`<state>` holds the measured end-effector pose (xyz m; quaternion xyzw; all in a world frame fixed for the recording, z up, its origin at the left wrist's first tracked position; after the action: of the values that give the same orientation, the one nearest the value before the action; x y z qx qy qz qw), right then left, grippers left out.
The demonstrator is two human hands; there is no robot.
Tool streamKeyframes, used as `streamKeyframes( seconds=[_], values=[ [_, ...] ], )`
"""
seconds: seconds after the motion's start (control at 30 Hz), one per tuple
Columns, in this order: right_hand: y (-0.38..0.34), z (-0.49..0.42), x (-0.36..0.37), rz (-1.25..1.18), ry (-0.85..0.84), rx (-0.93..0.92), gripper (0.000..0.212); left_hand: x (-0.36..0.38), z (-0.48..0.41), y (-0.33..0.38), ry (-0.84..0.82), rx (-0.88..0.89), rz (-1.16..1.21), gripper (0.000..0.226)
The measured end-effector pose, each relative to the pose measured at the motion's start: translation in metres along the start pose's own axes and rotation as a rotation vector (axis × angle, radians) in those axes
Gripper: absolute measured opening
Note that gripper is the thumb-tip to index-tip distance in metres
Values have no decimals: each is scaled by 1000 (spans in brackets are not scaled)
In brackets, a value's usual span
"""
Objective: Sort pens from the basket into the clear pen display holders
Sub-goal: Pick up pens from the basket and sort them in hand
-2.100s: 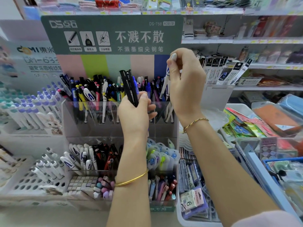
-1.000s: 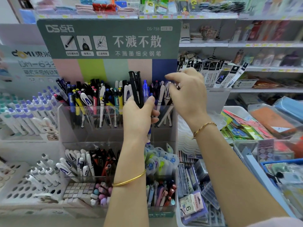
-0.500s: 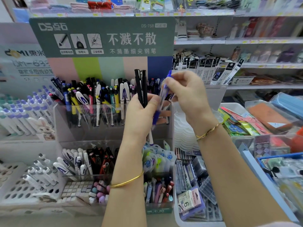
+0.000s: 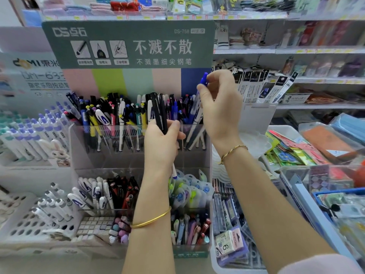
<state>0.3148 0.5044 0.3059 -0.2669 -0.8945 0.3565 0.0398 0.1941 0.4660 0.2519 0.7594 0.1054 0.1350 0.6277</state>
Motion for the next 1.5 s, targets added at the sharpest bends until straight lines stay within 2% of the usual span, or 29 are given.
streamKeyframes(
  seconds=[0.13, 0.3, 0.37, 0.47, 0.53, 0.63, 0.7, 0.73, 0.87, 0.9, 0.93, 1.0, 1.1, 1.17, 1.3, 1.5],
  values=[
    [0, -10, 8, 262, -140, 28, 14, 3, 1, 1, -69, -31, 30, 6],
    [5, -9, 14, 620, -310, 39, 26, 4, -1, -1, -118, -86, 83, 14],
    [7, -6, 14, 741, -367, 16, 29, 4, -1, 0, -130, -127, 168, 8],
    [12, -3, 16, 870, -442, -40, 30, 5, -2, 4, -141, -170, 283, 15],
    [16, -3, 16, 751, -425, -55, 28, 7, -2, 5, -173, -163, 306, 13],
    [13, -6, 4, 291, -211, -9, 20, 9, -2, 3, -257, -136, 312, 16],
    [5, -7, -6, 152, -137, 13, 18, 10, -2, 2, -308, -118, 303, 21],
    [1, -8, -8, 98, -189, 61, 16, 11, -2, 2, -330, -108, 287, 22],
    [-3, -1, -7, -162, -632, 359, 22, 17, 2, 3, -410, -90, 235, 17],
    [-1, 1, -7, -175, -670, 377, 21, 18, 3, 4, -427, -89, 220, 16],
    [2, 1, -7, -187, -658, 385, 18, 19, 4, 4, -436, -92, 211, 17],
    [9, -3, -10, -217, -500, 390, 14, 19, 4, 4, -407, -106, 201, 19],
    [14, -14, -22, -140, -139, 252, 19, 16, -3, -1, -212, -80, 68, 23],
    [10, -16, -29, -93, 9, 137, 18, 13, -7, -2, -109, -54, 28, 21],
    [2, -12, -31, -19, 131, -47, 12, 14, -6, 1, -70, -46, 82, 19],
    [0, -15, -28, 10, 195, -110, 20, 15, -4, 3, -81, -47, 78, 18]
  ],
)
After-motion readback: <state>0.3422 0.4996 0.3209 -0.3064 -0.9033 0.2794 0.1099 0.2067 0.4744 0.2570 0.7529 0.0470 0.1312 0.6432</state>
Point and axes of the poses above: each hand's wrist, its own z-axis away from the middle knuckle, its own x-axis out of the palm, y = z × x, the point moved 3 cm from there along -z, towards the middle knuckle, and after that the axes turned 3 degrees about x, right-handed, at the moved point
